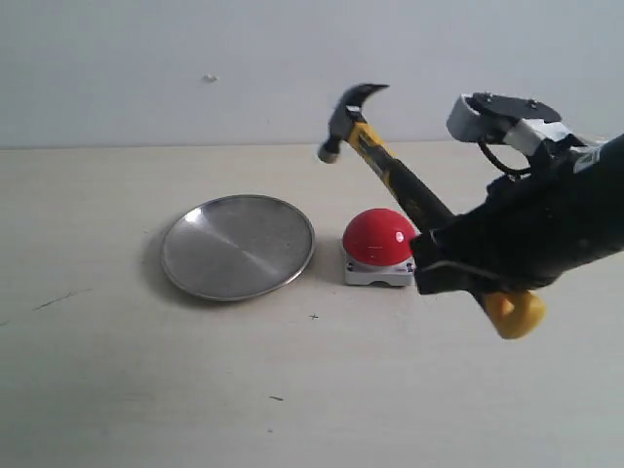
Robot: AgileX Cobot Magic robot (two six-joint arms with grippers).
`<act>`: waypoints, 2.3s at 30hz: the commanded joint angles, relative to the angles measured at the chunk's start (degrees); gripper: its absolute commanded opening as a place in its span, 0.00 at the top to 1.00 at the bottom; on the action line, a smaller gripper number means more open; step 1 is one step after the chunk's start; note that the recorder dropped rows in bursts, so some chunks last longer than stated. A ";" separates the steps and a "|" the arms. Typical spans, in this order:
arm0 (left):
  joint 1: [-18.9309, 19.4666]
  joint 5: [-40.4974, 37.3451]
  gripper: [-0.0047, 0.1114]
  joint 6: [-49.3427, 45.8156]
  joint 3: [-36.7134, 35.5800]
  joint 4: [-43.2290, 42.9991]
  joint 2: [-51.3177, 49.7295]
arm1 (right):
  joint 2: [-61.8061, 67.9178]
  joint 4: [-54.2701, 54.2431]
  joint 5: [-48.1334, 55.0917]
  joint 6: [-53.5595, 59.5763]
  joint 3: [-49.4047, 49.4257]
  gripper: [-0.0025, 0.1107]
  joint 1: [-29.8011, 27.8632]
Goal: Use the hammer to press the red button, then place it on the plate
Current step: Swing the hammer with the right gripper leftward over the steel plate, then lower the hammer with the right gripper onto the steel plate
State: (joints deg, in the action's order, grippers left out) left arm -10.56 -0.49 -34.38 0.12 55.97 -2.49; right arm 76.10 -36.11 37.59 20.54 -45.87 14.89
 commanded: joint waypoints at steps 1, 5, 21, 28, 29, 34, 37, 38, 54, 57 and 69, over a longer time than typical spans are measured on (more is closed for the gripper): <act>0.00 -0.23 0.96 -0.28 -0.12 -0.14 0.36 | 1.32 -48.71 -6.24 38.64 2.89 0.98 -0.24; 0.00 -0.23 0.96 -0.28 -0.12 -0.14 0.36 | 6.32 -63.83 -1.92 55.19 4.45 0.98 -0.24; 0.00 -0.23 0.96 -0.38 -0.12 -0.14 0.36 | 22.68 -63.83 -35.38 51.80 -12.67 0.98 19.81; 0.00 -0.23 0.96 -0.52 -0.12 -0.14 0.36 | 30.41 -63.83 -25.02 42.30 -18.12 0.98 19.59; 0.00 -0.23 0.96 -0.52 -0.12 -0.14 0.36 | 31.53 -63.83 -25.41 39.44 -18.64 0.98 19.59; 0.00 -0.23 0.96 -0.52 -0.12 -0.14 0.36 | 34.58 -63.83 -25.28 37.01 -19.51 0.98 19.59; 0.00 -0.23 0.96 -0.52 -0.12 -0.14 0.36 | 36.57 -63.83 -25.29 36.32 -21.56 0.98 19.59; 0.00 -0.23 0.96 -0.52 -0.12 -0.14 0.36 | 37.87 -63.83 -24.86 36.32 -23.16 0.98 19.59; 0.00 -0.23 0.96 -0.52 -0.12 -0.14 0.36 | 48.13 -63.83 -25.64 31.87 -31.22 0.98 19.59; 0.00 -0.23 0.96 -0.52 -0.12 -0.14 0.36 | 49.63 -63.83 -25.64 31.78 -32.03 0.98 19.59; 0.00 -0.23 0.96 -0.52 -0.12 -0.14 0.36 | 52.52 -63.83 -24.05 30.31 -32.88 0.98 19.17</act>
State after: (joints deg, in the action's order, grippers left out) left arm -10.56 -0.49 -34.84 0.12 55.97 -2.49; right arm 128.45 -100.89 12.33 49.54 -77.93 34.39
